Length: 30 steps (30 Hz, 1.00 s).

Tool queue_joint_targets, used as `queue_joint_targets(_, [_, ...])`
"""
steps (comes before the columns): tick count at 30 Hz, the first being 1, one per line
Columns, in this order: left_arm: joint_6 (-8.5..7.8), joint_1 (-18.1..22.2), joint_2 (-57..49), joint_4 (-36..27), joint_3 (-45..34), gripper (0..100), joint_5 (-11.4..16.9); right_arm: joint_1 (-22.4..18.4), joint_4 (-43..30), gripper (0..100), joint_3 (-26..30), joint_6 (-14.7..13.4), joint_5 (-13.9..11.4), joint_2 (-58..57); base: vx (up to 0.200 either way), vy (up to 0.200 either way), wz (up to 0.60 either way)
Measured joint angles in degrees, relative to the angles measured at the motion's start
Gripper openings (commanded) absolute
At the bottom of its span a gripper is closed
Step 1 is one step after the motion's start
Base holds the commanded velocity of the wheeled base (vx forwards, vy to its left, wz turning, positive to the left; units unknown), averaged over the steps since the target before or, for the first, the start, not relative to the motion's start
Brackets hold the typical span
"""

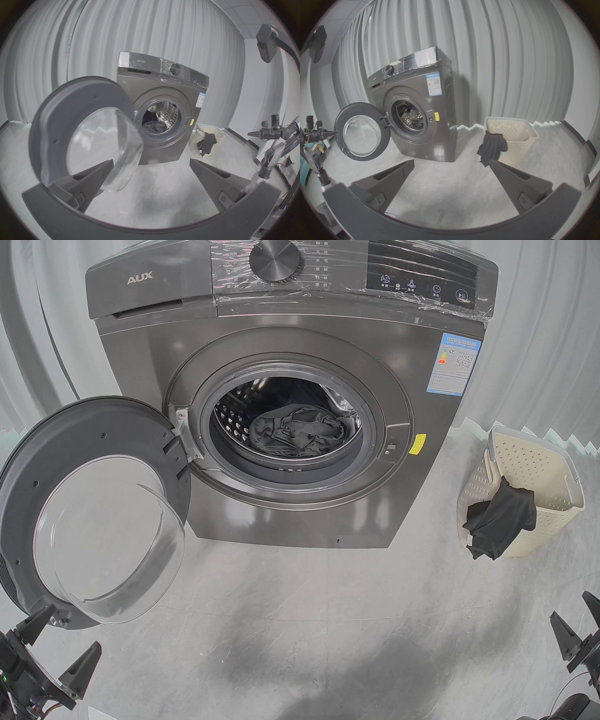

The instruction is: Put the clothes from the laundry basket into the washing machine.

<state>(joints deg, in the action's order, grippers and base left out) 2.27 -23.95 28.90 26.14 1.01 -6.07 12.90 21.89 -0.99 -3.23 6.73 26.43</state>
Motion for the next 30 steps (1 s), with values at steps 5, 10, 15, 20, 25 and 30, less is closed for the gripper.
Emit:
queue_joint_targets(5, [0.24, 5.5, -11.3, -11.8, 0.0, 100, 3.0, -4.4, -8.6, 100, 0.0, 0.5, -0.7, -10.2, 0.0, -0.2, 0.0])
queue_joint_targets(10, [0.52, 9.6, -18.8, -17.5, 0.0, 100, 5.9, -9.3, -17.4, 100, 0.0, 0.5, -4.7, -18.9, 0.0, -0.2, 0.0])
queue_joint_targets(15, [0.57, 11.1, -21.9, -19.7, 0.0, 100, 6.4, -11.6, -18.6, 100, 0.0, 0.5, -8.5, -23.2, 0.0, -0.2, 0.0])
queue_joint_targets(20, [0.4, 14.2, -23.3, -21.1, 0.0, 100, 5.5, -12.3, -20.2, 100, 0.0, 1.0, -5.4, -24.8, 0.0, -0.2, 0.0])
queue_joint_targets(25, [0.57, 21.3, -25.4, -22.0, 0.0, 100, 10.1, -12.7, -21.2, 100, 0.0, 2.0, -5.1, -25.5, 0.0, -0.2, 0.0])
queue_joint_targets(30, [-0.94, 23.6, -27.1, -23.6, 0.0, 100, 11.6, -12.7, -21.5, 100, 0.0, 2.3, -5.2, -25.7, 0.0, -0.2, 0.0])
